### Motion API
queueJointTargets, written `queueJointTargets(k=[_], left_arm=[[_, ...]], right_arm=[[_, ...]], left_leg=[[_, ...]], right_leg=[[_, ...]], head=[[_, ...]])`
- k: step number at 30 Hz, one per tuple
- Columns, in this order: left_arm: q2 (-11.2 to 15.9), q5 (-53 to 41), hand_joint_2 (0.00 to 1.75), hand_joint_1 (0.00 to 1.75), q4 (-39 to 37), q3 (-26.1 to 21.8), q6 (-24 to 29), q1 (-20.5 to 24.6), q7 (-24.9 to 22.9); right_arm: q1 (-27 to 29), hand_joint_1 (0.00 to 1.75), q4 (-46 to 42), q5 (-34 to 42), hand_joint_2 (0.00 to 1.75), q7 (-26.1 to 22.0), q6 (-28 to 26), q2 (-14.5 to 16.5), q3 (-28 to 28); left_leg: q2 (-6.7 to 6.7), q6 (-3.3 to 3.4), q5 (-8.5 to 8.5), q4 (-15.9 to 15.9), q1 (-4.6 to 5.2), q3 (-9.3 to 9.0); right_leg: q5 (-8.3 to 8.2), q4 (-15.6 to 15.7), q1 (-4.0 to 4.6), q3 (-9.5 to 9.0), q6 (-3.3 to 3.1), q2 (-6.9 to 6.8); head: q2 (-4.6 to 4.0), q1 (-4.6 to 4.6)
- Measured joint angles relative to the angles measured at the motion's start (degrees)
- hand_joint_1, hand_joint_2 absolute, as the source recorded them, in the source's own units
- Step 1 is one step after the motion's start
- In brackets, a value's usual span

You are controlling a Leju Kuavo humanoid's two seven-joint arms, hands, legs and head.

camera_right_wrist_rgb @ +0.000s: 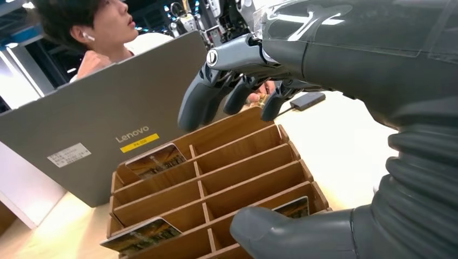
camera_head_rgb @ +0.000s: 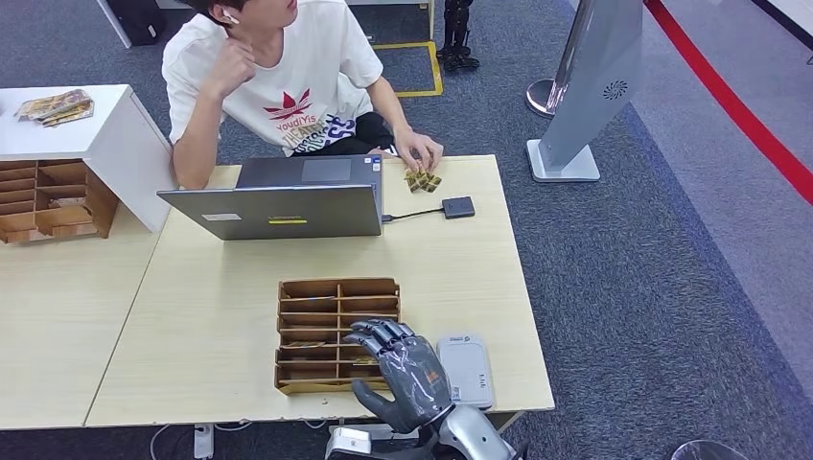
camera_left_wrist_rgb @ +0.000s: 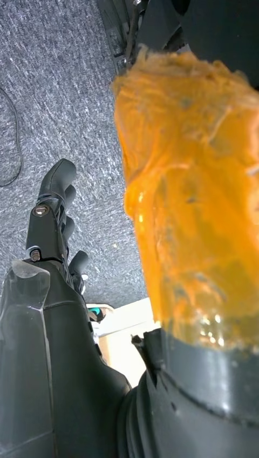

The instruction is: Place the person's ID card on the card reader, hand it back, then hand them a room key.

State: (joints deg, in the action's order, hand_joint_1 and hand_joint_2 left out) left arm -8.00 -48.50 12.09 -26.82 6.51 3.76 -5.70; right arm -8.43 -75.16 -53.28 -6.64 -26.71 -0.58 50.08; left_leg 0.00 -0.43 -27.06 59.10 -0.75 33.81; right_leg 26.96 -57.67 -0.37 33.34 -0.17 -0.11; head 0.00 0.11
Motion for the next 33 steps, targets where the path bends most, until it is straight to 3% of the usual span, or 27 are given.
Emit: queueJointTargets(k=[15,33], left_arm=[[0.0,-0.5,0.0,0.0,0.0,0.0,-0.2,0.1,-0.6],[0.0,-0.5,0.0,0.0,0.0,0.0,-0.1,0.0,-0.7]], right_arm=[[-2.3,0.82,5.3,-2.0,1.75,1.7,-0.3,0.6,1.0],[-2.7,0.86,8.5,-4.0,1.75,3.0,-1.2,1.5,1.0]], left_leg=[[0.0,0.0,0.0,0.0,0.0,0.0],[0.0,0.0,0.0,0.0,0.0,0.0]], right_leg=[[0.0,0.0,0.0,0.0,0.0,0.0],[0.0,0.0,0.0,0.0,0.0,0.0]], head=[[0.0,0.0],[0.0,0.0]])
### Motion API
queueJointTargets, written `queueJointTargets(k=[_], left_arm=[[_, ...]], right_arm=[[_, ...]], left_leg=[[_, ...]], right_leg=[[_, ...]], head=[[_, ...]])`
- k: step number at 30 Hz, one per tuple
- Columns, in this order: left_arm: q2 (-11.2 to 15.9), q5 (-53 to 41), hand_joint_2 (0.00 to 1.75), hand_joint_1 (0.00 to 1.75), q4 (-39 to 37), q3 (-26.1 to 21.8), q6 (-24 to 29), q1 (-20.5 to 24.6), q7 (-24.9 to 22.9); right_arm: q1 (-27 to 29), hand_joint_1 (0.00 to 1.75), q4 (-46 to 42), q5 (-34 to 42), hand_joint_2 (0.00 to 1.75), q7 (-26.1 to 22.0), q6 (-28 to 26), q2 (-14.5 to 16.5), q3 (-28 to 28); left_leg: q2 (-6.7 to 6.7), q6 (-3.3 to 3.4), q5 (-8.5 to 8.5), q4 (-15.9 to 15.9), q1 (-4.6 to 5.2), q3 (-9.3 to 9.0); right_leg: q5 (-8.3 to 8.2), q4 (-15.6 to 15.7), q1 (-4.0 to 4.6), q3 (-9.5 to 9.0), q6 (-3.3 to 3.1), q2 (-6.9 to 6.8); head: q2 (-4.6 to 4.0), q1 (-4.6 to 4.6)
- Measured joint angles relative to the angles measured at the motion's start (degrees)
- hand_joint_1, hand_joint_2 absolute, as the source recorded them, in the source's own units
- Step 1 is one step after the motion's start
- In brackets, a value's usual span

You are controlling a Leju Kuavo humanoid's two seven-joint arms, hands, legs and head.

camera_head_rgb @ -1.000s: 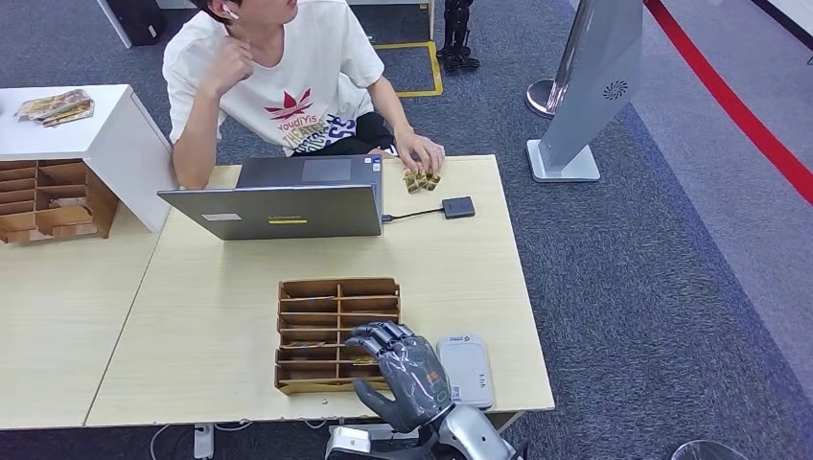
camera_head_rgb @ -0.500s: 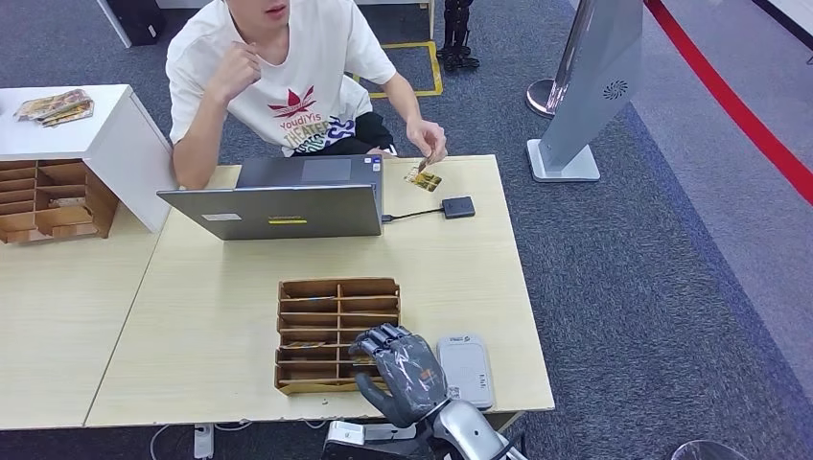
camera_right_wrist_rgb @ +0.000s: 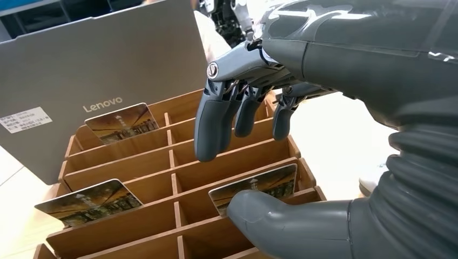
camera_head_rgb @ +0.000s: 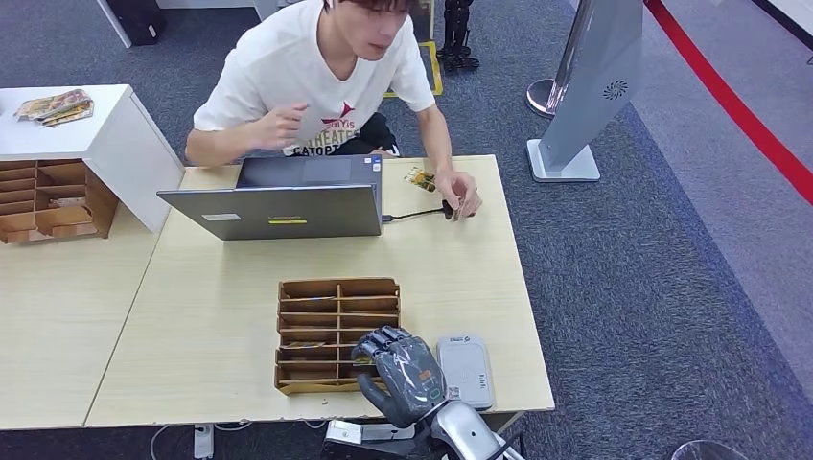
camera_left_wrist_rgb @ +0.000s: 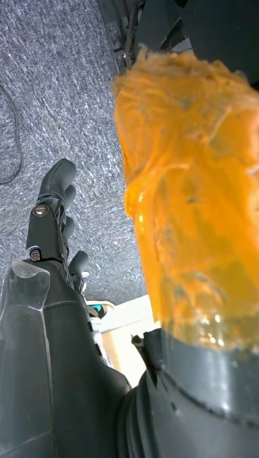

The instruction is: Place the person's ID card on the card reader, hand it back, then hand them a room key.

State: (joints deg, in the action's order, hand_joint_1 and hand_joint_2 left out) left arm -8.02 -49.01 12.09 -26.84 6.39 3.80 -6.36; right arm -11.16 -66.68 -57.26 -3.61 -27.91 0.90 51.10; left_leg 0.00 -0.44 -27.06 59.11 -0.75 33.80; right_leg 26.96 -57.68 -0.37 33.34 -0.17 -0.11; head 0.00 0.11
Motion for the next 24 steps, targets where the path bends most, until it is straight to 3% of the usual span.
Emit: queueJointTargets(k=[7,14,24], left_arm=[[0.0,0.0,0.0,0.0,0.0,0.0,0.1,0.0,0.0],[0.0,-0.1,0.0,0.0,0.0,0.0,0.1,0.0,0.1],[0.0,-0.3,0.0,0.0,0.0,0.0,0.1,0.0,0.3]], right_arm=[[0.0,0.89,0.4,-0.3,1.75,0.5,-0.1,0.0,0.0],[0.0,1.07,0.9,-1.0,1.75,0.7,-0.1,0.0,0.0],[0.0,1.51,1.3,-2.6,1.75,1.6,0.0,0.0,-0.5]], left_leg=[[0.0,0.0,0.0,0.0,0.0,0.0],[0.0,0.0,0.0,0.0,0.0,0.0],[0.0,0.0,0.0,0.0,0.0,-0.01]], right_leg=[[0.0,0.0,0.0,0.0,0.0,0.0],[0.0,0.0,0.0,0.0,0.0,0.0],[0.0,0.0,0.0,0.0,0.0,0.0]], head=[[0.0,0.0],[0.0,0.0],[0.0,0.0]])
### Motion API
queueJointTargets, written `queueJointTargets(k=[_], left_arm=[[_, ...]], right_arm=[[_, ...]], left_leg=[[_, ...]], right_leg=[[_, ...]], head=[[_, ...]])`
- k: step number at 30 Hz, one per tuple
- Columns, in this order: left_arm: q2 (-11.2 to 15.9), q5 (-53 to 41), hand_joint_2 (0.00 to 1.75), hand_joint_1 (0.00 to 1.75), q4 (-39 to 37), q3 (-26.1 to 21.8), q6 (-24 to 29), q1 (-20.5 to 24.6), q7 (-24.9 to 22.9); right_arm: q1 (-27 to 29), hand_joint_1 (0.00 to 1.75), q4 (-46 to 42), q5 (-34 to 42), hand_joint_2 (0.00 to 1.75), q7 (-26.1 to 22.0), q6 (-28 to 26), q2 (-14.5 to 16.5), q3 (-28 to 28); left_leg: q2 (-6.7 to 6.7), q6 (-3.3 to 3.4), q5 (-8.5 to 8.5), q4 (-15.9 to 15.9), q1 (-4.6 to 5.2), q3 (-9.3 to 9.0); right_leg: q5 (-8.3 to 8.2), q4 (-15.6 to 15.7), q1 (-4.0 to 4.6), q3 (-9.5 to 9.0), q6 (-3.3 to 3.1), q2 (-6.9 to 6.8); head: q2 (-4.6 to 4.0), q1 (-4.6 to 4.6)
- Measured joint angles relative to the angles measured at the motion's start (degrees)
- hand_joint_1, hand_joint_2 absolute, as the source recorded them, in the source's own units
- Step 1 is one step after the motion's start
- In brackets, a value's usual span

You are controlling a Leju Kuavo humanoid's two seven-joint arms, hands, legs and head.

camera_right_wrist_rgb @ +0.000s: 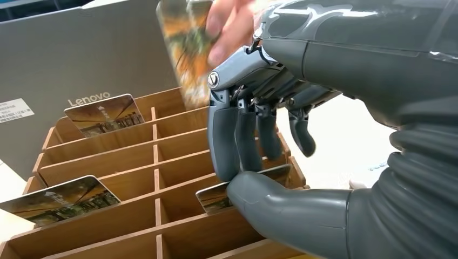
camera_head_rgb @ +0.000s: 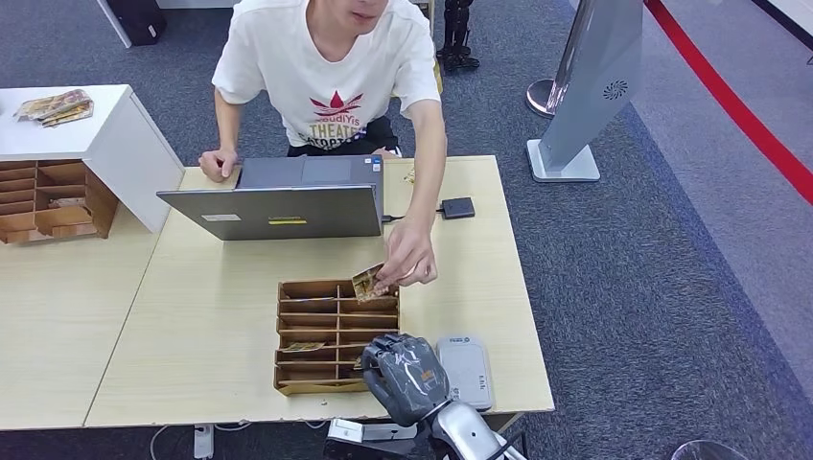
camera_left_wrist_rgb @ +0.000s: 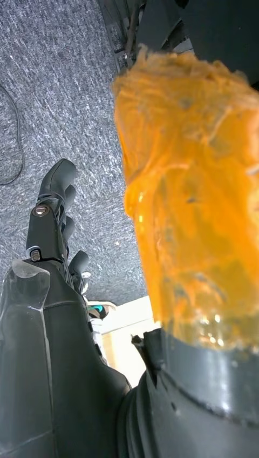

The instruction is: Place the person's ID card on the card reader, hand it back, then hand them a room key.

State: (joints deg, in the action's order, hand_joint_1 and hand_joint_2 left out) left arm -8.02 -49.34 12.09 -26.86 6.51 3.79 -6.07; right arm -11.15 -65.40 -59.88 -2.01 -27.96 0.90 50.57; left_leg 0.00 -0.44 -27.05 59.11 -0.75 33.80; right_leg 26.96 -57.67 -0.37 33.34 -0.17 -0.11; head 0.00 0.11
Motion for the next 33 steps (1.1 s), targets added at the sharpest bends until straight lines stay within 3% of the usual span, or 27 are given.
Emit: queueJointTargets(k=[4,13,26,27,31,33], left_arm=[[0.0,0.0,0.0,0.0,0.0,0.0,0.0,0.0,0.2],[0.0,0.0,0.0,0.0,0.0,0.0,0.0,0.0,0.2],[0.0,-0.1,0.0,0.0,0.0,0.0,0.0,0.0,0.2],[0.0,-0.1,0.0,0.0,0.0,0.0,0.0,0.0,0.2],[0.0,-0.1,0.0,0.0,0.0,0.0,0.0,0.0,0.2],[0.0,-0.1,0.0,0.0,0.0,0.0,0.0,0.0,0.2]], right_arm=[[0.0,1.6,0.0,-0.3,1.75,0.0,0.0,0.0,-0.3],[0.2,1.62,0.1,-0.5,1.75,0.2,0.5,0.0,-0.7],[0.2,1.5,0.1,-0.7,1.75,0.3,0.9,0.0,-0.9],[0.2,1.45,0.1,-0.7,1.75,0.4,0.9,0.0,-0.9],[0.2,0.69,0.1,-0.7,1.75,0.4,0.9,0.0,-0.9],[0.2,0.42,0.1,-0.7,1.75,0.4,0.9,0.0,-0.9]], left_leg=[[0.0,0.0,0.0,0.0,0.0,-0.01],[0.0,0.0,0.0,0.0,0.0,-0.02],[0.0,0.0,0.0,0.0,0.0,-0.02],[0.0,0.0,0.0,0.0,0.0,-0.02],[0.0,0.0,0.0,0.0,0.0,-0.02],[0.0,0.0,0.0,0.0,0.0,-0.02]], right_leg=[[0.0,0.0,0.0,-0.01,0.0,0.0],[0.0,0.0,0.0,-0.02,0.0,0.0],[0.0,0.0,0.0,-0.01,0.0,0.0],[0.0,0.0,0.0,-0.01,0.0,0.0],[0.0,0.0,0.0,-0.01,0.0,0.0],[0.0,0.0,0.0,-0.01,0.0,0.0]], head=[[0.0,0.0],[0.0,0.0],[0.0,0.0],[0.0,0.0],[0.0,0.0],[0.0,0.0]])
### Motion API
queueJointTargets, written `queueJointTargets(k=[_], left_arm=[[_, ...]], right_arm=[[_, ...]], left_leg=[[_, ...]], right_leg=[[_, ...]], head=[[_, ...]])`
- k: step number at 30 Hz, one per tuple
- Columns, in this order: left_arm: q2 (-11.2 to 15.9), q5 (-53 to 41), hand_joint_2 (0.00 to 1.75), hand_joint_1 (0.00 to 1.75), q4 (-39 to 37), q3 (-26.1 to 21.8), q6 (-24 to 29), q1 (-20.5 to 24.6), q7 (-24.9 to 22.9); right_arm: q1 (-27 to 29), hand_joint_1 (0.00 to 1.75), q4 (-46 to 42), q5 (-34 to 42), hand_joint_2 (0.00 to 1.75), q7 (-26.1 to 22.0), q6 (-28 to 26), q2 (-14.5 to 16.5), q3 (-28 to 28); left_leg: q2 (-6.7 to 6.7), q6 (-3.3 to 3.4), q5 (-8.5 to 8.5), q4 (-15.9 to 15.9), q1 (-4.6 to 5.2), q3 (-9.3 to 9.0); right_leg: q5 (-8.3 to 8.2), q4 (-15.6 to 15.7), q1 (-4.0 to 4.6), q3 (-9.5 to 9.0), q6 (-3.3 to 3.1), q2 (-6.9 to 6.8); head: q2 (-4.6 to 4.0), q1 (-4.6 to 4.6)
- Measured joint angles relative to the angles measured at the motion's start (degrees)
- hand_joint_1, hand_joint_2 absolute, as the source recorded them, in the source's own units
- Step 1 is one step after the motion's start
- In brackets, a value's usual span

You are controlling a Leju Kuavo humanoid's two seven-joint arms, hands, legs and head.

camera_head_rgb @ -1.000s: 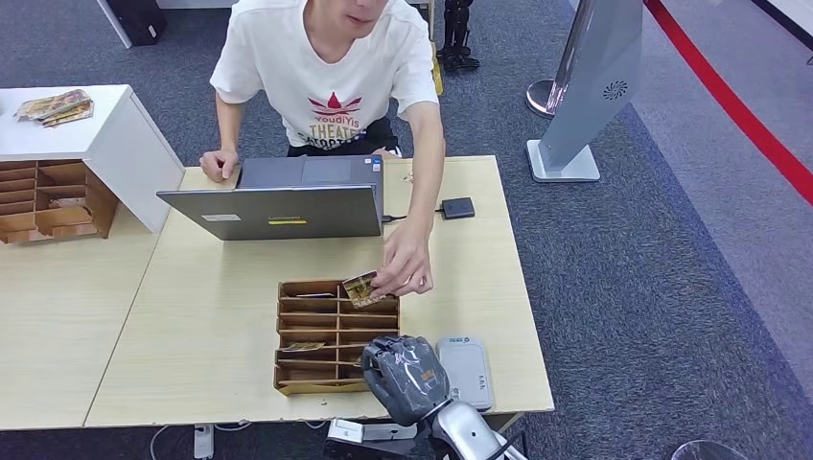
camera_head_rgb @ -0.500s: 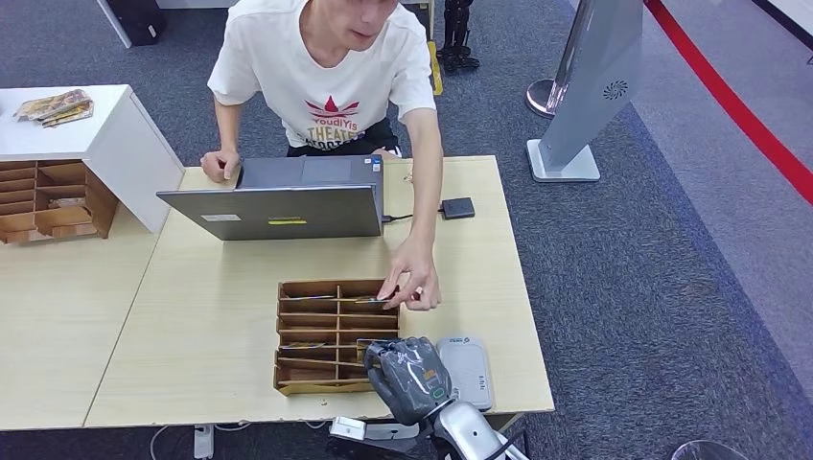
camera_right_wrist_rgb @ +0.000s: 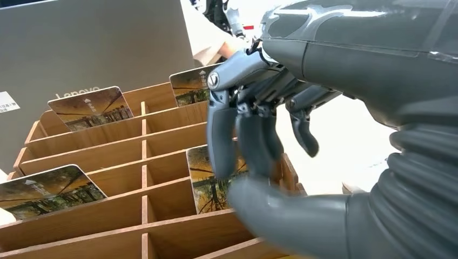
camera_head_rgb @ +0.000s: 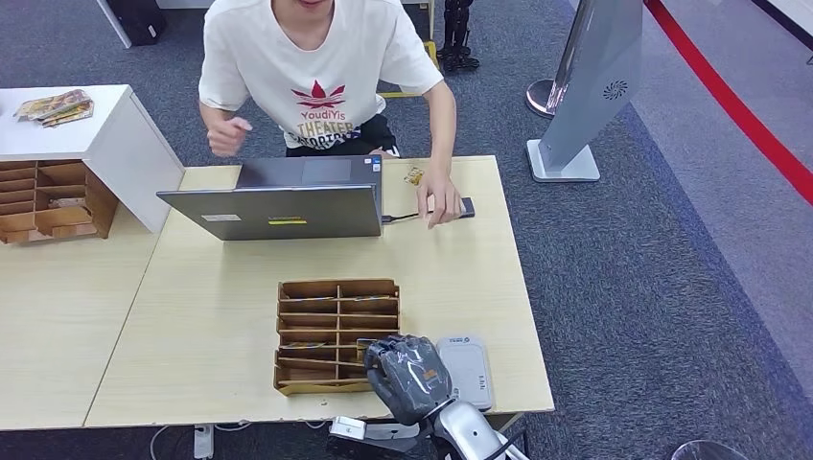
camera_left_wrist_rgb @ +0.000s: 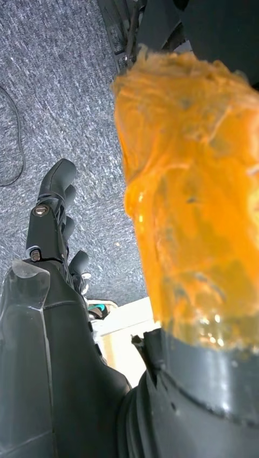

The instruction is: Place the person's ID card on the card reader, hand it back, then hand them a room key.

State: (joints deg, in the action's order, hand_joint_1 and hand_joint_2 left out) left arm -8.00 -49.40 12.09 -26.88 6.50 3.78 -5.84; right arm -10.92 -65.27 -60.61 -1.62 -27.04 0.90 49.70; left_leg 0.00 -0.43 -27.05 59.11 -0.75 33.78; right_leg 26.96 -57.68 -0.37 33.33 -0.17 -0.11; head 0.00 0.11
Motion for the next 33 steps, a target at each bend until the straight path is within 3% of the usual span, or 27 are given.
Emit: queueJointTargets(k=[3,10,24,29,33], left_arm=[[0.0,0.0,0.0,0.0,0.0,0.0,0.0,0.0,0.0],[0.0,0.0,0.0,0.0,0.0,-0.5,0.0,-0.1,0.1],[0.0,-0.7,0.0,0.0,0.0,-1.0,-0.2,-0.3,0.1],[0.0,-1.3,0.0,0.0,0.0,-1.0,-0.5,-0.3,-0.2],[-0.1,-2.0,0.0,0.0,0.0,-1.0,-0.7,-0.1,-0.8]], right_arm=[[0.1,0.23,-0.3,0.6,1.75,-0.1,0.0,0.0,-0.2],[0.5,0.27,-5.6,2.9,1.75,-0.4,0.8,0.0,-1.7],[0.2,0.57,-10.1,3.1,1.75,-0.8,0.9,0.0,-3.4],[-1.3,0.75,-10.1,3.0,1.75,-1.2,0.7,0.5,-3.8],[-3.0,0.72,-9.3,2.8,1.75,-1.3,0.6,1.5,-4.0]], left_leg=[[0.0,0.0,0.0,0.0,0.0,0.0],[0.0,0.0,0.0,0.0,0.0,0.0],[0.0,0.0,0.0,0.0,0.0,0.0],[0.0,0.01,0.02,0.0,0.0,0.0],[-0.01,-0.01,0.03,0.0,0.0,0.0]], right_leg=[[0.0,0.0,0.0,0.0,0.0,0.0],[0.0,0.0,0.0,0.0,0.0,0.0],[0.0,0.0,0.0,0.0,0.0,0.0],[-0.01,0.0,0.0,0.0,0.0,0.0],[-0.01,0.0,0.0,0.0,0.0,0.01]], head=[[0.0,0.0],[0.0,0.0],[0.0,0.0],[0.0,0.0],[0.0,0.0]])
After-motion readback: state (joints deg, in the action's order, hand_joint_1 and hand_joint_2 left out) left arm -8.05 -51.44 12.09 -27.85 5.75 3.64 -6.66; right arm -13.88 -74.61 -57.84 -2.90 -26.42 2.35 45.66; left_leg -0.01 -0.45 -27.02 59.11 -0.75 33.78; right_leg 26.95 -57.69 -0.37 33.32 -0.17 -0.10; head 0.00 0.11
